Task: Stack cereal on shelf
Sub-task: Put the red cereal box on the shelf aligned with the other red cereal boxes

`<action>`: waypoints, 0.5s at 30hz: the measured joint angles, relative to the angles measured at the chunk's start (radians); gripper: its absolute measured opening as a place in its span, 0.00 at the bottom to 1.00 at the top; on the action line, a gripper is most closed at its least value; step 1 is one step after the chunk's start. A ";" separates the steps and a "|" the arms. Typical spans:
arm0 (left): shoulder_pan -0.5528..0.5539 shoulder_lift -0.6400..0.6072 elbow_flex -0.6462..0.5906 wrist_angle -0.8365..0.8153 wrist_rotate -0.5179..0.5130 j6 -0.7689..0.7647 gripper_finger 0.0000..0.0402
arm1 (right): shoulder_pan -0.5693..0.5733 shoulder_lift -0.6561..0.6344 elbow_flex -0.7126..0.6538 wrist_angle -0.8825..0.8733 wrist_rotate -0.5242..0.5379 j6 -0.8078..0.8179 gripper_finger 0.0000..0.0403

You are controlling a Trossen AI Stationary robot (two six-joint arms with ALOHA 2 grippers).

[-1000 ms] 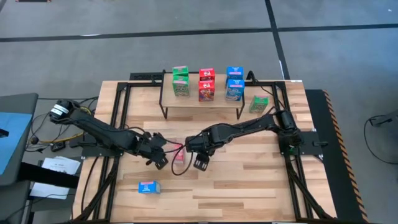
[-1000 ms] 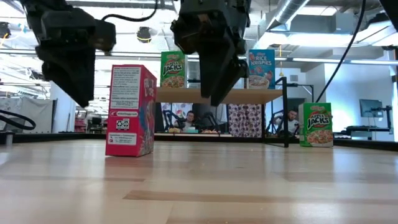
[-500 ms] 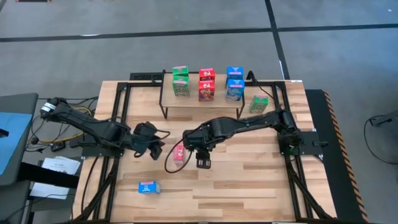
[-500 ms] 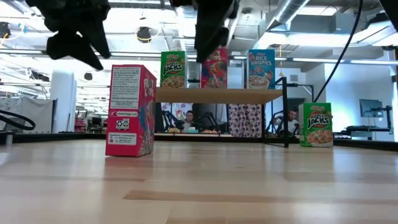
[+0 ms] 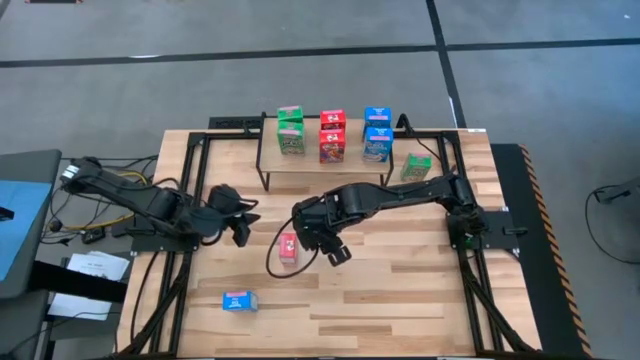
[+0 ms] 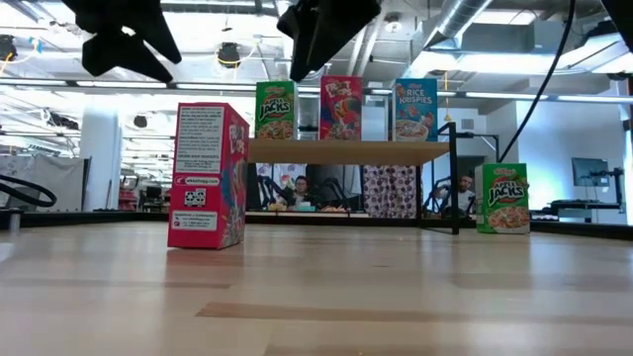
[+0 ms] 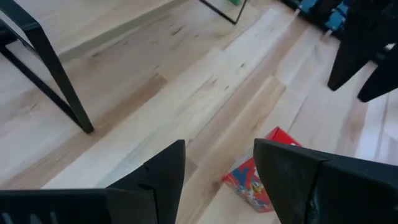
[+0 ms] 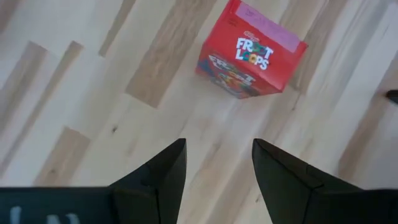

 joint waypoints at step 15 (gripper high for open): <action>0.000 -0.028 0.000 -0.002 -0.002 -0.077 0.45 | 0.027 0.000 0.000 0.058 0.223 -0.401 0.65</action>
